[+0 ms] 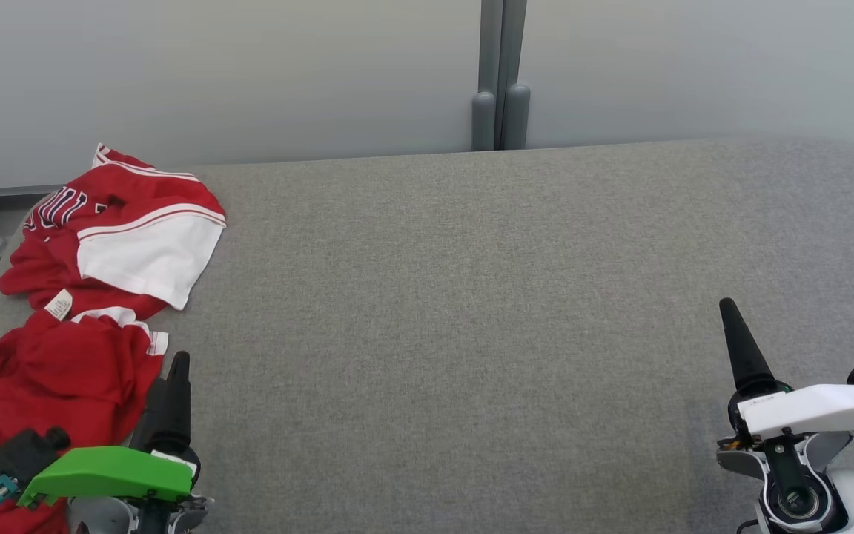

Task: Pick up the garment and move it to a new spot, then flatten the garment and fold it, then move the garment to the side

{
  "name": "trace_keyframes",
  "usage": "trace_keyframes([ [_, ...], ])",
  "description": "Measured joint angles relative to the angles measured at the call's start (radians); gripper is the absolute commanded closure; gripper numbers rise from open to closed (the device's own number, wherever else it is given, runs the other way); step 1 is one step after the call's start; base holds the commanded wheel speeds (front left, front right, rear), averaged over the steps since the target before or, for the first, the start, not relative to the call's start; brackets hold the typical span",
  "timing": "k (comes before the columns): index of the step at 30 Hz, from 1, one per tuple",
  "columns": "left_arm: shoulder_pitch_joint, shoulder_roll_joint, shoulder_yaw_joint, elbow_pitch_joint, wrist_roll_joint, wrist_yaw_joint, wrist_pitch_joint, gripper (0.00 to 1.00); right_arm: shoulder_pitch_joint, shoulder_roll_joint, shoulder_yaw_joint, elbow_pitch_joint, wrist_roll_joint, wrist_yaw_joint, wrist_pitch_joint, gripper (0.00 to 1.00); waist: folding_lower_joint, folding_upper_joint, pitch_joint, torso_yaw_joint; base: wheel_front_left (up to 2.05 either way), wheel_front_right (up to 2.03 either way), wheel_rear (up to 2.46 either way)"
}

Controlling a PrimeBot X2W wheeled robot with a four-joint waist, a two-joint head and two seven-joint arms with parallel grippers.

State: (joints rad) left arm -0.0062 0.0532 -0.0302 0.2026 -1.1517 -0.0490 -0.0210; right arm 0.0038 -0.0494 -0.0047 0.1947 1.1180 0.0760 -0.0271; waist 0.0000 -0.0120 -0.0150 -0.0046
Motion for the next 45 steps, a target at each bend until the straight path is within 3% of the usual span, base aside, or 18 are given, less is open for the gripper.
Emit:
trace_keyframes([
  [11,0.002,0.020,-0.047,-0.027,0.245,0.033,-0.043,0.00,0.001,-0.013,0.068,-0.028,-0.219,-0.033,-0.040,0.00,0.0000,0.0000,-0.003,-0.001,0.00,0.00,0.00],
  [45,0.079,0.004,-0.081,-0.072,0.716,0.121,-0.160,0.00,0.028,-0.016,0.190,-0.056,-0.704,-0.087,-0.155,0.00,0.0000,0.0000,-0.029,-0.010,0.00,0.00,0.00],
])
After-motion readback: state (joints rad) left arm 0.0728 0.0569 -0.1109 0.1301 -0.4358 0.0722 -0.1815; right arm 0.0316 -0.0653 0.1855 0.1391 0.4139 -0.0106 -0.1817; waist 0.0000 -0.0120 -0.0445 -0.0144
